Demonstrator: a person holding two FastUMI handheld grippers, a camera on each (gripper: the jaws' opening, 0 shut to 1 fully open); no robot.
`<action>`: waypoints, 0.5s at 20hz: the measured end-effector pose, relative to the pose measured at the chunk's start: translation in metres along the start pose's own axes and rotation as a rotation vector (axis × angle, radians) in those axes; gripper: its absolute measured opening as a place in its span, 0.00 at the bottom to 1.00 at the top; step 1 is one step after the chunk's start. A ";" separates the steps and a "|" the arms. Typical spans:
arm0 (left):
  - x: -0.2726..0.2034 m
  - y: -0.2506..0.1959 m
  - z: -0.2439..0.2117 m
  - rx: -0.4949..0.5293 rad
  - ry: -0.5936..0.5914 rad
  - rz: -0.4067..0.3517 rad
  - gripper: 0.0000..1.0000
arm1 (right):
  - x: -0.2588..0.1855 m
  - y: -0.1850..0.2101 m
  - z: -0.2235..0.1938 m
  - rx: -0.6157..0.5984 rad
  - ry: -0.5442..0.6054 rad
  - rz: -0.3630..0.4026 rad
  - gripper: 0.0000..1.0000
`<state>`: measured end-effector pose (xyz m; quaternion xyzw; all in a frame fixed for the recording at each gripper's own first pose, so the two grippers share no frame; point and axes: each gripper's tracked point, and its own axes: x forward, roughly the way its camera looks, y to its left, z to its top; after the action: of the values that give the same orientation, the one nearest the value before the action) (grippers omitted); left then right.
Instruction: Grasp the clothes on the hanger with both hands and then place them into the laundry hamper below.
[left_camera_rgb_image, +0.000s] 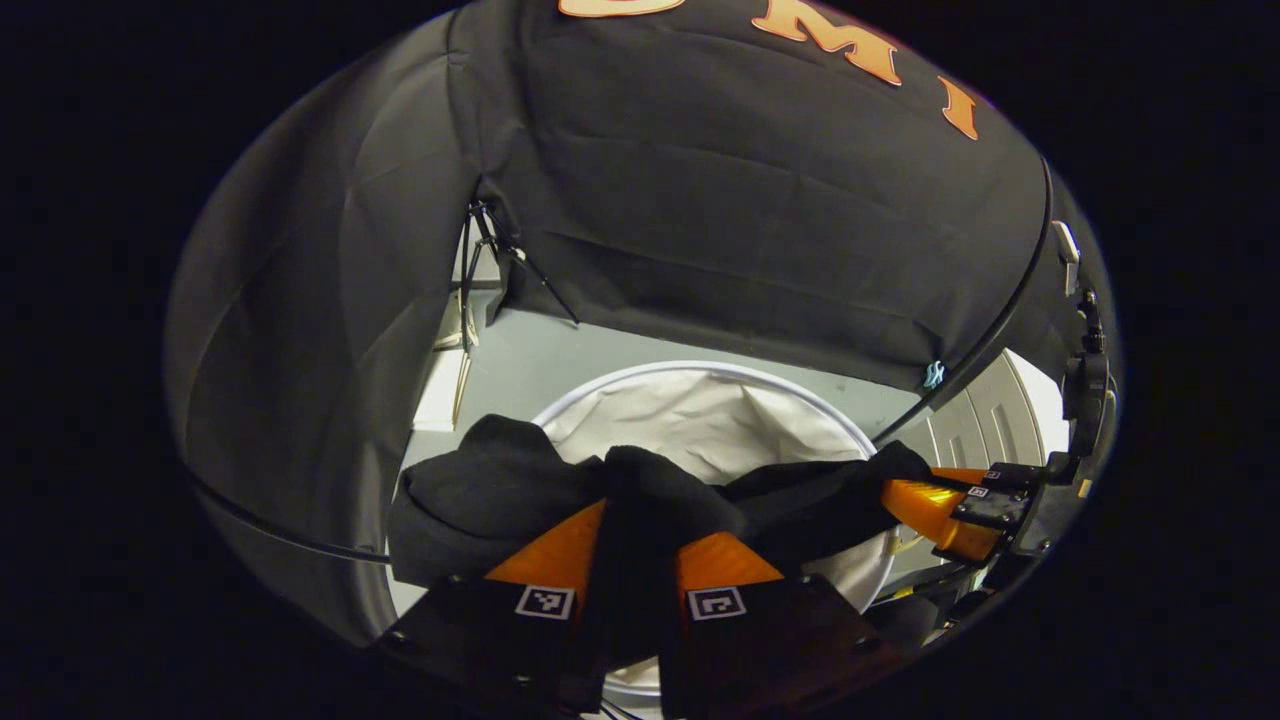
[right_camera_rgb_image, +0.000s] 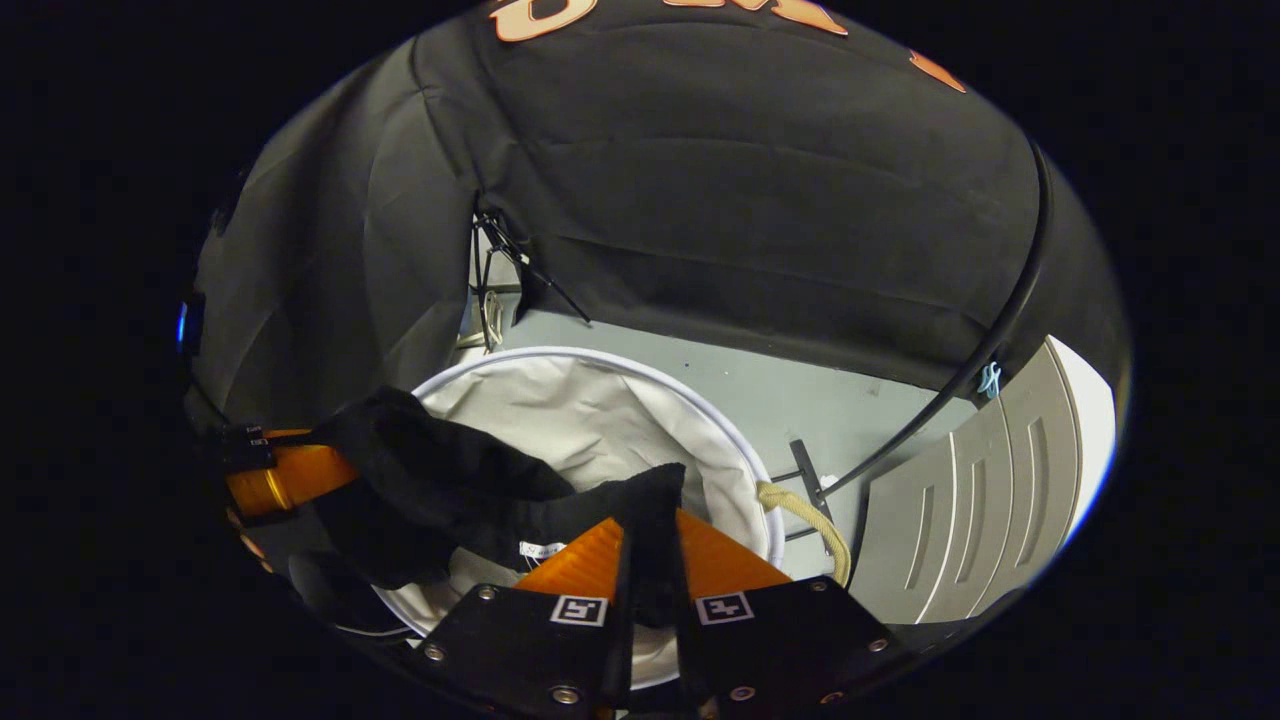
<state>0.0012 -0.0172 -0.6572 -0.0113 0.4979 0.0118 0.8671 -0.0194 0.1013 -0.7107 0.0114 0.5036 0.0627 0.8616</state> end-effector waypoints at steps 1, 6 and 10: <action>0.002 0.001 -0.002 0.002 0.003 0.002 0.35 | 0.003 -0.001 -0.001 0.006 -0.001 -0.001 0.19; 0.001 0.011 -0.004 -0.009 0.011 0.044 0.76 | -0.009 -0.006 0.018 0.052 -0.049 0.009 0.45; -0.010 0.009 0.013 -0.032 -0.023 0.054 0.98 | -0.024 -0.019 0.028 0.043 -0.083 -0.015 0.71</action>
<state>0.0066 -0.0082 -0.6418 -0.0114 0.4880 0.0432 0.8717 -0.0053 0.0806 -0.6778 0.0288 0.4687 0.0446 0.8817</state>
